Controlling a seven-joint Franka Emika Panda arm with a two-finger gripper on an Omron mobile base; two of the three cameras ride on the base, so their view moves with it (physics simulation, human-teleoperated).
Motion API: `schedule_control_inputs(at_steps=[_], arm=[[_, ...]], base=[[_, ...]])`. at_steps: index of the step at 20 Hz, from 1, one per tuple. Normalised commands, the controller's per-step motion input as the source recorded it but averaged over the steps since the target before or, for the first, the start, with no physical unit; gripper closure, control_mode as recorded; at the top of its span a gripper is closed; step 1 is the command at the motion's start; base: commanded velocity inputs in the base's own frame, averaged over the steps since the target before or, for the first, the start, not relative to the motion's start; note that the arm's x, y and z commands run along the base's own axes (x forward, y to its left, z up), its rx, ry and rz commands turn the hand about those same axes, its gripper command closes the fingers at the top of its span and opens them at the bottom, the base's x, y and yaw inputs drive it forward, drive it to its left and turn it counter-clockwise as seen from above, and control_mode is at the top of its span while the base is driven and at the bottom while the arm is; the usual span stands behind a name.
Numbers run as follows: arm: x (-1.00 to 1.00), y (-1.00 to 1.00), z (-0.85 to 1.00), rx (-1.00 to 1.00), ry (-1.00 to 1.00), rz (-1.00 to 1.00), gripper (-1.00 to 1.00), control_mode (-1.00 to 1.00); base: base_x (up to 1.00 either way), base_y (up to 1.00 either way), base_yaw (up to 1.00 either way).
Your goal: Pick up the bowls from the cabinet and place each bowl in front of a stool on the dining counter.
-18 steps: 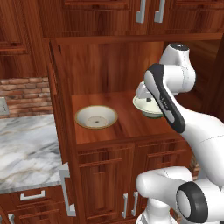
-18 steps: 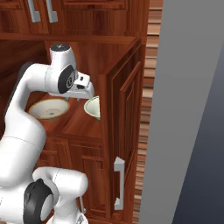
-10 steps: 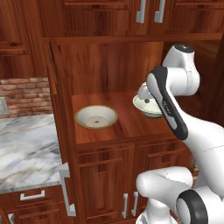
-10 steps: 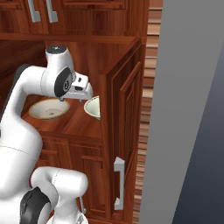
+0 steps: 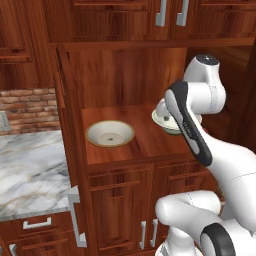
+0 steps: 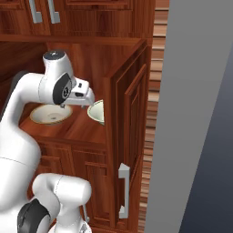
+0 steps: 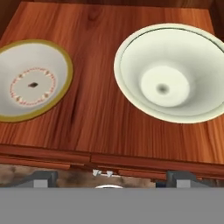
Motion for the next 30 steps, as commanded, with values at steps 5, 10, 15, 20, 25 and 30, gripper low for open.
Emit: schedule_control_inputs(at_steps=[5, 10, 15, 20, 25, 30], arm=[[0.0, 0.0, -0.08, -0.19, 0.01, 0.0, -1.0, -1.0], [0.0, 0.01, -0.23, -0.26, 0.01, 0.0, -1.0, -1.0], [0.0, 0.0, -0.27, -0.17, 0.1, 0.0, -1.0, -1.0], [0.05, -0.08, -0.08, -0.03, 0.01, 0.0, -1.0, -1.0], [0.2, -0.22, -0.15, 0.0, 0.0, 0.04, -1.0, -1.0], [0.35, -0.07, -0.26, 0.0, 0.0, 0.11, -1.0, -1.0]], base=[[0.0, 0.0, 0.0], [0.0, 0.0, 0.0], [0.0, 0.0, 0.0], [0.0, 0.0, 0.0], [0.0, 0.0, 0.0], [0.0, 0.0, 0.0]])
